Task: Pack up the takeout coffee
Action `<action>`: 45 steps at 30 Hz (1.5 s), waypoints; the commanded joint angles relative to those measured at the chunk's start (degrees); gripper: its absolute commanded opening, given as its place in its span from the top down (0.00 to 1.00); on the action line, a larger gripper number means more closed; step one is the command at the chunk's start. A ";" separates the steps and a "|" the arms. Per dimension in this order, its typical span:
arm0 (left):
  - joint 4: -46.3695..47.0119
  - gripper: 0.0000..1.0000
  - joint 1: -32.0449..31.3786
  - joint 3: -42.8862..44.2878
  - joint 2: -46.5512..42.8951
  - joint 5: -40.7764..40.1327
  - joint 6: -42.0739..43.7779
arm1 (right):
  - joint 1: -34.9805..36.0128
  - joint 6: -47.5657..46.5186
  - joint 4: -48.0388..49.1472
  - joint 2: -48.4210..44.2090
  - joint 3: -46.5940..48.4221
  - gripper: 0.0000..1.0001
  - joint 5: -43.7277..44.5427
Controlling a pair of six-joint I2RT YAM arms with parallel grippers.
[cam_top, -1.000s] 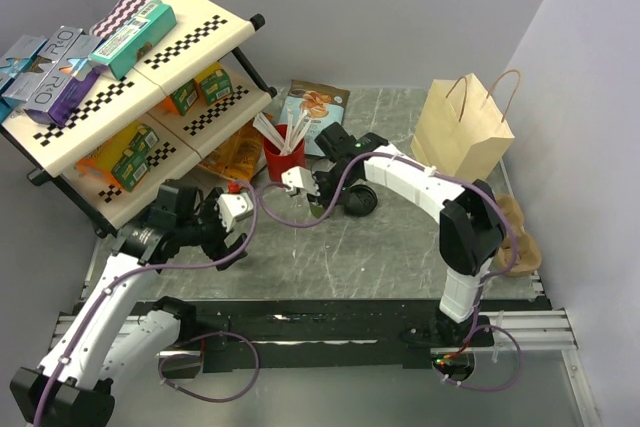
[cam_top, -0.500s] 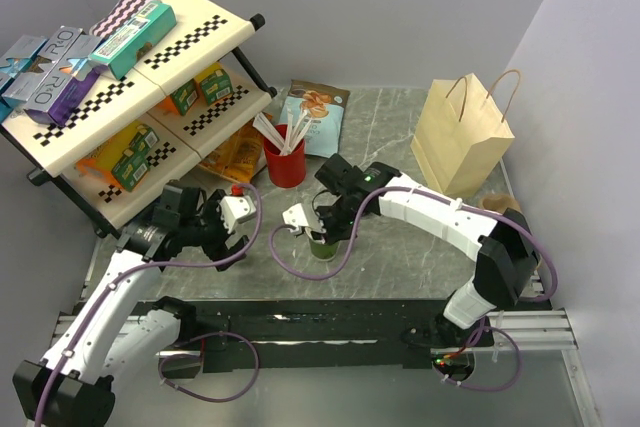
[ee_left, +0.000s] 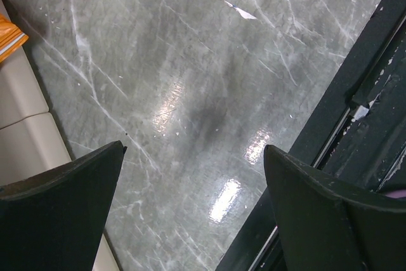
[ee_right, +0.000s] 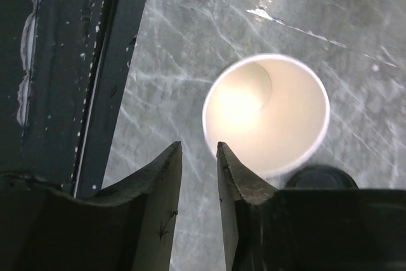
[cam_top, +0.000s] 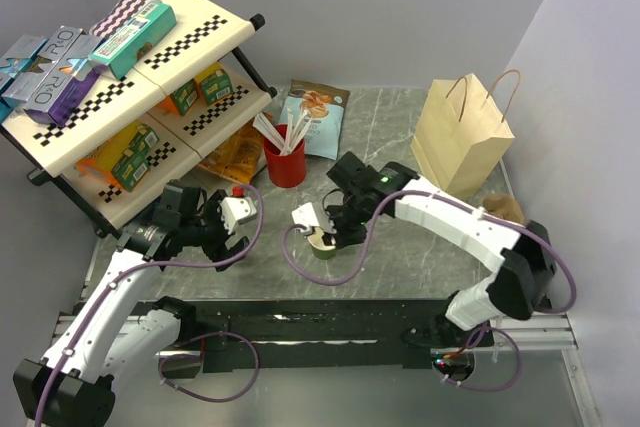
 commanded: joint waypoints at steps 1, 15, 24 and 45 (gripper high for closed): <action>0.00 0.02 0.18 0.02 -0.51 0.72 1.36 | -4.74 -2.07 -4.13 -6.74 3.31 0.64 -3.06; 5.89 0.02 0.18 2.66 5.64 2.92 -6.72 | -22.78 -24.37 11.33 1.52 -6.33 0.63 10.56; 6.86 0.02 0.27 1.43 6.00 0.72 -8.49 | -22.61 -36.17 21.61 4.94 -14.08 0.62 13.46; 8.53 0.02 4.31 1.69 6.96 -1.21 -8.84 | -21.20 -41.18 23.47 15.32 -11.88 0.78 14.69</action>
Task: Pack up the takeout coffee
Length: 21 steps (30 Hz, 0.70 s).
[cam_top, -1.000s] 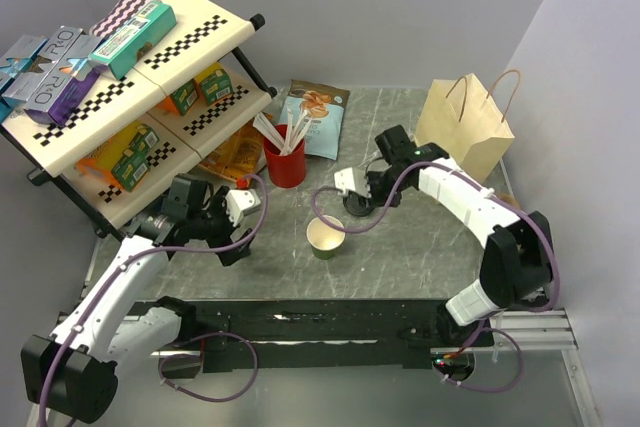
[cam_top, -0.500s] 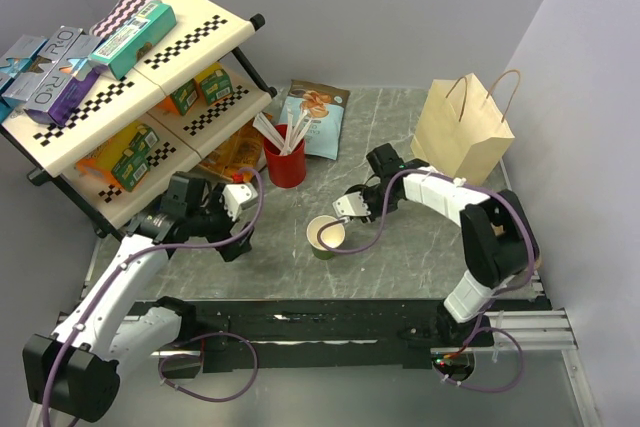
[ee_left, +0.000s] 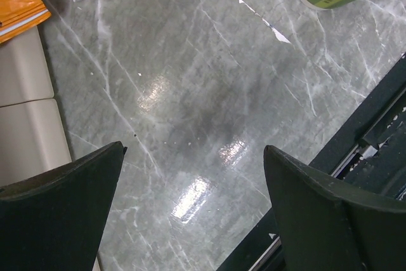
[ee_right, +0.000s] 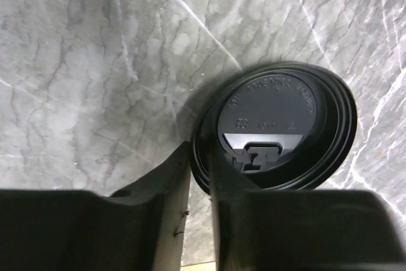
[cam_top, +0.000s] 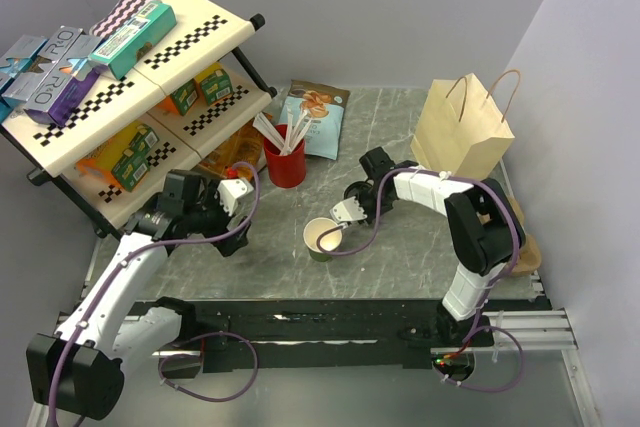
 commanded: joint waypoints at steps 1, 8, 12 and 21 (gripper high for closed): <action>1.93 0.02 0.40 1.67 0.21 -0.32 -0.62 | 0.66 -2.63 0.27 0.54 0.92 0.79 -0.72; 2.45 0.02 0.48 2.37 0.91 0.30 -0.10 | 0.39 -0.70 0.81 -3.58 -1.10 0.96 -1.77; 2.98 0.02 0.40 2.99 1.52 1.79 0.17 | 0.04 4.13 -2.43 -9.10 -0.49 1.00 -3.52; 8.16 0.05 -1.00 4.39 0.82 8.73 -1.85 | -1.80 33.37 -26.96 -20.02 18.40 1.00 -24.07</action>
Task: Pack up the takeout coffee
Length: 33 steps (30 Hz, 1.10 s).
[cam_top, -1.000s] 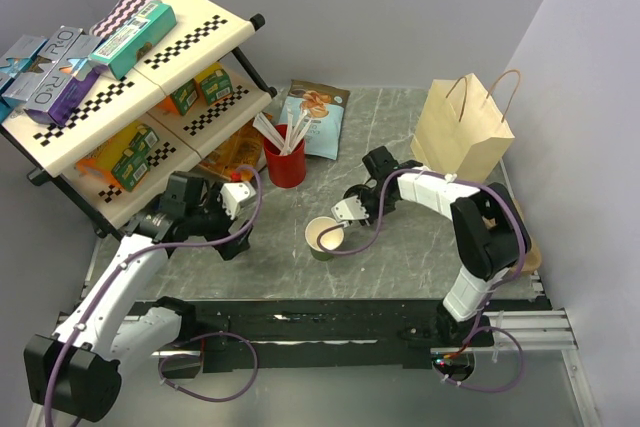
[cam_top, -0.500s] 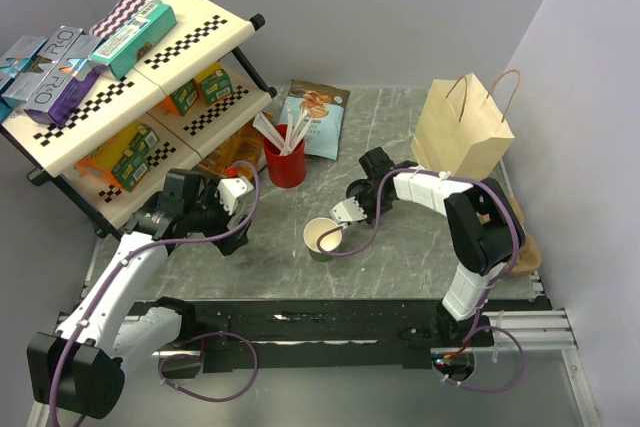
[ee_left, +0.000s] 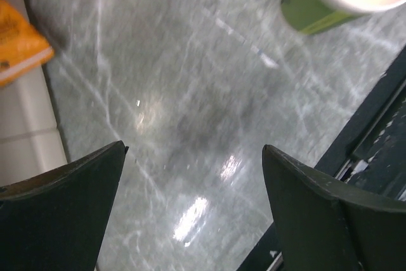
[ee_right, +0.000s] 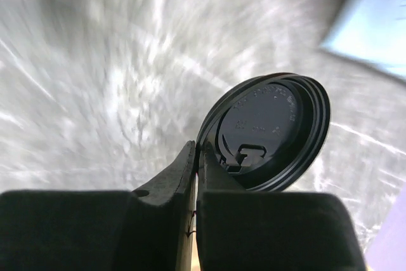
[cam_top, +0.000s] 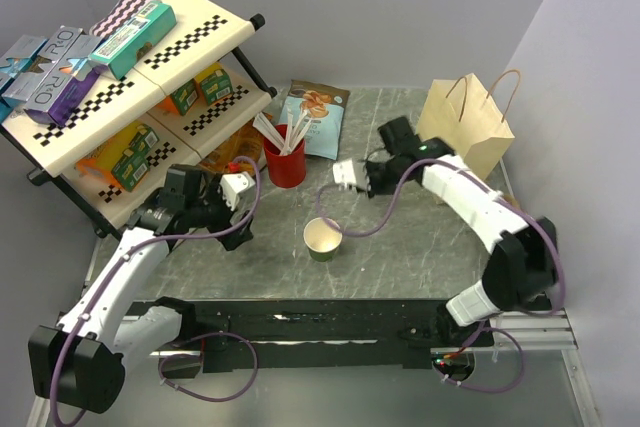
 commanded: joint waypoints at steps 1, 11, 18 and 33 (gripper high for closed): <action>7.22 0.06 -1.95 3.87 -1.45 5.50 -2.61 | -0.54 23.45 -13.63 -6.12 11.12 1.00 -20.48; 10.32 0.01 -9.42 13.36 2.15 9.89 -9.47 | -0.80 61.92 -0.91 -3.68 10.01 1.00 -57.70; 11.28 0.01 -11.35 11.26 2.76 13.85 -10.70 | -0.62 101.42 35.80 -1.29 -8.86 1.00 -68.97; 13.91 0.01 -18.12 12.40 10.59 12.54 -6.40 | -0.62 111.41 45.58 5.74 -10.12 1.00 -69.06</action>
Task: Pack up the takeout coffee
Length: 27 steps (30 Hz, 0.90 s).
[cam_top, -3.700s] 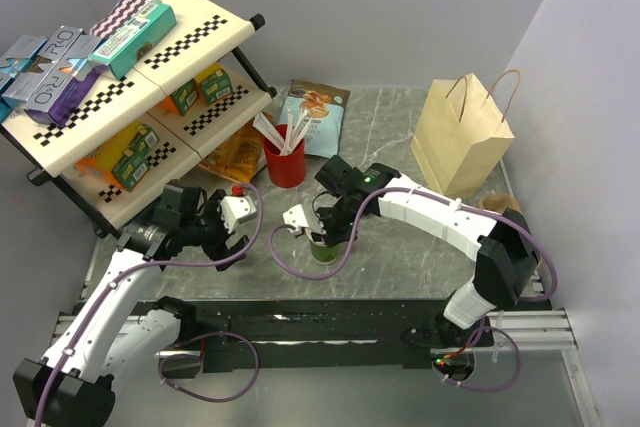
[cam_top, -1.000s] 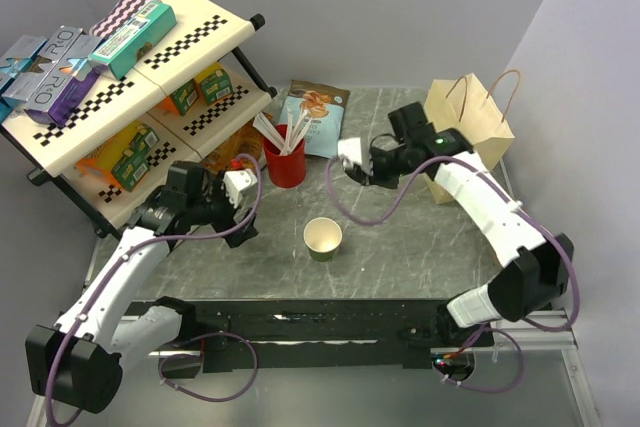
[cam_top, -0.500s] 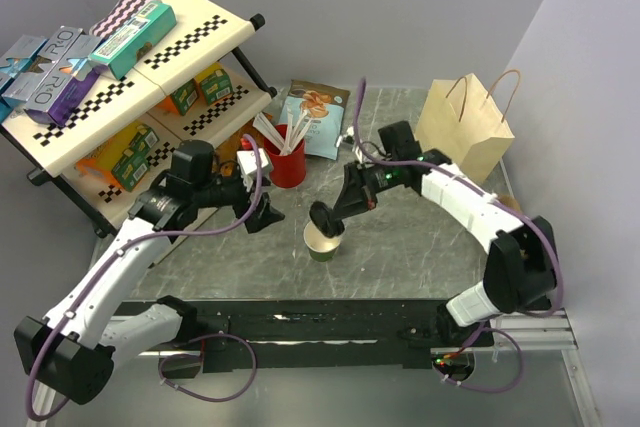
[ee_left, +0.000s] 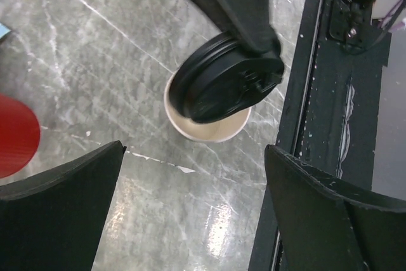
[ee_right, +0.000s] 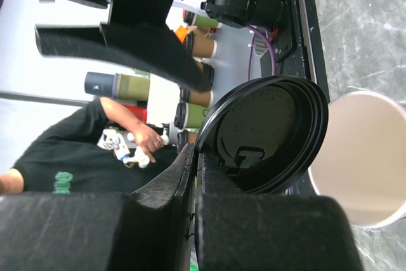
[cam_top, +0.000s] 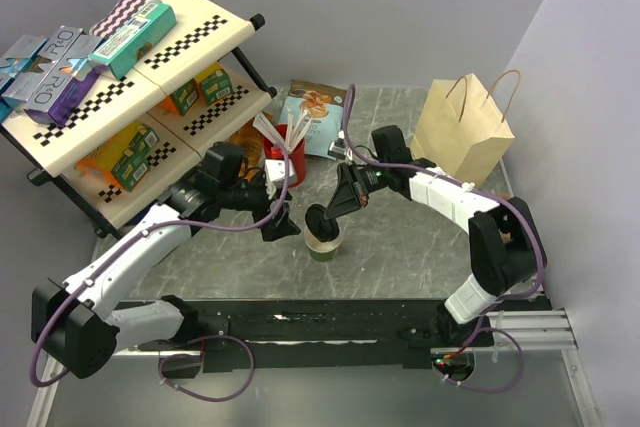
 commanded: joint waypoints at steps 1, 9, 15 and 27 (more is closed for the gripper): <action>3.27 0.01 -1.32 0.99 1.56 0.54 2.60 | -0.01 8.14 9.84 2.33 0.50 1.00 -7.62; 7.40 0.01 -1.93 -0.94 4.02 0.27 3.57 | -0.10 7.46 6.28 3.74 0.06 1.00 -6.56; 10.30 0.01 -2.55 -1.39 5.95 0.80 2.61 | -0.10 3.76 1.53 4.09 -0.38 1.00 -5.77; 11.45 0.01 -4.48 -0.33 7.80 1.59 2.25 | -0.19 -7.22 -9.90 4.27 1.20 0.99 -0.77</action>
